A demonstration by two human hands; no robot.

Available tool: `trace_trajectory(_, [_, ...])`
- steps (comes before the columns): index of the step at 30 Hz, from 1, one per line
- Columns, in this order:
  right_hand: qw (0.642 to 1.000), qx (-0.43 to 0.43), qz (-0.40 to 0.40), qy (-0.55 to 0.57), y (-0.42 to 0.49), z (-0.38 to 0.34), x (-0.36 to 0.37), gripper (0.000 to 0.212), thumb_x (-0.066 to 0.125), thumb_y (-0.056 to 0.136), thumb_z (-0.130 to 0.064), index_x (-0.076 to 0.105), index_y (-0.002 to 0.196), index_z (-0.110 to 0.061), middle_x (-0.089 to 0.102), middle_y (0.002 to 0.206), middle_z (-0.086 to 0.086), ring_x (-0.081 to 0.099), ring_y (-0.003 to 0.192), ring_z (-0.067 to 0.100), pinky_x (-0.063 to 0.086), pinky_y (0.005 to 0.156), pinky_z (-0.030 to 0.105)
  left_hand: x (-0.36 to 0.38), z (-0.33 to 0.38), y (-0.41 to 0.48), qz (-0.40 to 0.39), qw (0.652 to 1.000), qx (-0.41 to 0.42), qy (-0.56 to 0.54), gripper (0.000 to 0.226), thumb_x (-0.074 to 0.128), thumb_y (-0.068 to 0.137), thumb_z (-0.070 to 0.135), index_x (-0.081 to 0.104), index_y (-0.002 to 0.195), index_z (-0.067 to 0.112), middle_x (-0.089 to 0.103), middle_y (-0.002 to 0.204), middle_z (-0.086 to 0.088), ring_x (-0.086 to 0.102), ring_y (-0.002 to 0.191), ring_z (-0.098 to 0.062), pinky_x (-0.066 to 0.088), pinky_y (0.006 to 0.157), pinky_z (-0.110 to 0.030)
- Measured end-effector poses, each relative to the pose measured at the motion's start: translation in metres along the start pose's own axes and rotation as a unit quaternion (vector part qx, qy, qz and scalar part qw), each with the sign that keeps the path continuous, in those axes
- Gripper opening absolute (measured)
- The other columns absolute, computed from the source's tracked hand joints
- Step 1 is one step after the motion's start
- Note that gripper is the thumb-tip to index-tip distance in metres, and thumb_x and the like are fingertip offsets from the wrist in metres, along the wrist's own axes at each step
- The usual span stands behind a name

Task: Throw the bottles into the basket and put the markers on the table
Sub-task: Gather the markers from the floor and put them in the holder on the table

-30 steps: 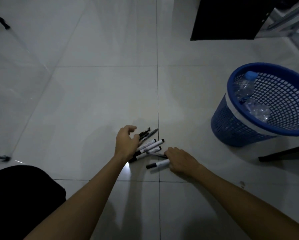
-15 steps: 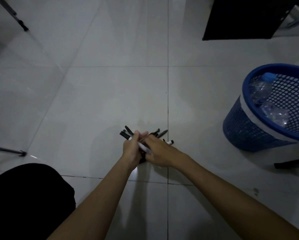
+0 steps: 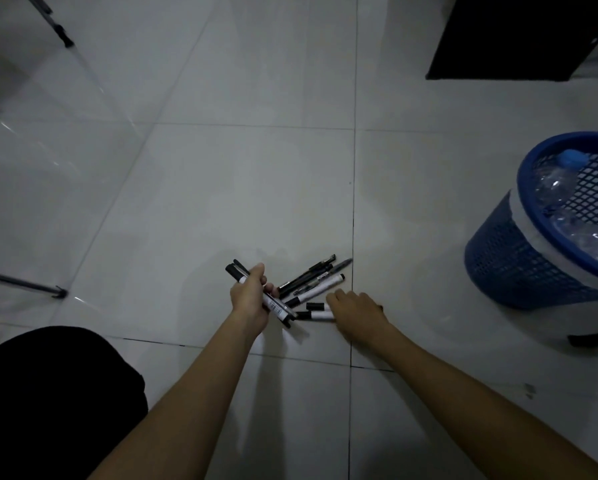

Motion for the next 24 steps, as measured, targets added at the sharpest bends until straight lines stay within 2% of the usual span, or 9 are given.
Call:
trace_trajectory(3, [0.991, 0.06, -0.013, 0.118, -0.004, 0.007, 0.003, 0.023, 0.043, 0.092, -0.012, 0.047, 0.114, -0.005, 0.056, 0.111, 0.015, 0.056, 0.084, 0.031, 0.035, 0.066, 0.033, -0.006, -0.001, 0.003, 0.008, 1.0, -0.007, 0.006, 0.02, 0.059, 0.088, 0.012, 0.046, 0.073, 0.013, 0.041, 0.064, -0.001, 0.042, 0.052, -0.012, 0.043, 0.045, -0.021])
trace_trajectory(6, [0.959, 0.098, 0.032, 0.263, 0.004, 0.006, -0.019, 0.018, 0.045, 0.09, -0.011, 0.052, 0.105, -0.005, 0.052, 0.088, 0.004, 0.049, 0.069, 0.022, 0.036, 0.056, 0.03, -0.006, -0.007, 0.006, -0.019, 0.999, -0.033, -0.007, 0.015, 0.064, 0.085, 0.021, 0.053, 0.088, 0.011, 0.044, 0.072, -0.001, 0.044, 0.059, -0.014, 0.046, 0.052, -0.025])
trace_trajectory(8, [0.948, 0.091, 0.04, 0.304, 0.013, -0.01, -0.041, 0.003, 0.047, 0.089, -0.009, 0.045, 0.088, -0.007, 0.046, 0.079, 0.003, 0.045, 0.066, 0.021, 0.032, 0.052, 0.028, 0.003, -0.016, 0.006, -0.08, 0.995, -0.059, -0.003, 0.035, 0.066, 0.083, 0.034, 0.054, 0.107, 0.012, 0.046, 0.08, -0.003, 0.048, 0.065, -0.016, 0.047, 0.065, -0.031])
trace_trajectory(10, [0.951, 0.051, 0.012, 0.305, 0.023, -0.038, -0.056, 0.004, 0.047, 0.089, -0.006, 0.047, 0.092, -0.004, 0.049, 0.088, 0.009, 0.049, 0.079, 0.027, 0.04, 0.063, 0.035, 0.016, -0.023, 0.0, -0.152, 0.986, -0.073, 0.016, 0.046, 0.064, 0.081, 0.045, 0.056, 0.109, 0.009, 0.057, 0.089, -0.007, 0.06, 0.079, -0.022, 0.051, 0.075, -0.035])
trace_trajectory(12, [0.963, -0.01, -0.013, 0.27, 0.03, -0.068, -0.06, 0.02, 0.044, 0.094, -0.01, 0.051, 0.11, 0.0, 0.052, 0.101, 0.017, 0.05, 0.095, 0.031, 0.041, 0.08, 0.04, 0.021, -0.025, -0.001, -0.177, 0.981, -0.067, 0.04, 0.049, 0.066, 0.076, 0.045, 0.06, 0.099, 0.003, 0.067, 0.094, -0.015, 0.067, 0.087, -0.026, 0.055, 0.073, -0.036])
trace_trajectory(14, [0.968, -0.038, -0.034, 0.246, 0.033, -0.086, -0.055, 0.032, 0.04, 0.099, -0.019, 0.045, 0.127, -0.004, 0.048, 0.113, 0.019, 0.049, 0.101, 0.033, 0.041, 0.087, 0.043, 0.012, -0.02, 0.007, -0.121, 0.991, -0.04, 0.035, 0.03, 0.068, 0.082, 0.027, 0.059, 0.096, 0.002, 0.066, 0.088, -0.015, 0.066, 0.083, -0.026, 0.054, 0.07, -0.036])
trace_trajectory(17, [0.968, -0.067, -0.069, 0.233, 0.039, -0.094, -0.048, 0.042, 0.043, 0.097, -0.024, 0.039, 0.136, -0.007, 0.042, 0.117, 0.017, 0.048, 0.102, 0.033, 0.042, 0.088, 0.043, -0.015, -0.011, 0.019, -0.014, 1.0, -0.005, 0.026, 0.006, 0.058, 0.088, 0.007, 0.058, 0.088, 0.001, 0.06, 0.078, -0.013, 0.06, 0.071, -0.023, 0.053, 0.067, -0.034])
trace_trajectory(21, [0.959, -0.071, -0.055, 0.269, 0.056, -0.076, -0.064, 0.041, 0.048, 0.088, -0.014, 0.052, 0.129, -0.009, 0.047, 0.124, 0.015, 0.047, 0.113, 0.029, 0.04, 0.096, 0.039, -0.043, -0.006, 0.023, 0.051, 0.999, 0.004, 0.017, 0.022, 0.056, 0.088, 0.008, 0.052, 0.067, 0.004, 0.056, 0.067, -0.01, 0.064, 0.048, -0.014, 0.051, 0.045, -0.023])
trace_trajectory(24, [0.991, -0.073, -0.063, 0.094, 0.066, -0.047, -0.054, 0.064, 0.06, 0.078, -0.017, 0.039, 0.138, -0.014, 0.041, 0.137, 0.009, 0.04, 0.124, 0.028, 0.036, 0.101, 0.039, -0.055, -0.003, 0.024, 0.071, 0.997, -0.007, -0.009, 0.028, 0.061, 0.088, 0.016, 0.05, 0.065, 0.005, 0.054, 0.066, -0.009, 0.062, 0.053, -0.017, 0.05, 0.054, -0.029])
Point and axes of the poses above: each hand's wrist, its own y-axis towards the middle knuckle, its own x-axis out of the palm, z = x × y, the point moved 8 cm from there along y, towards the middle knuckle
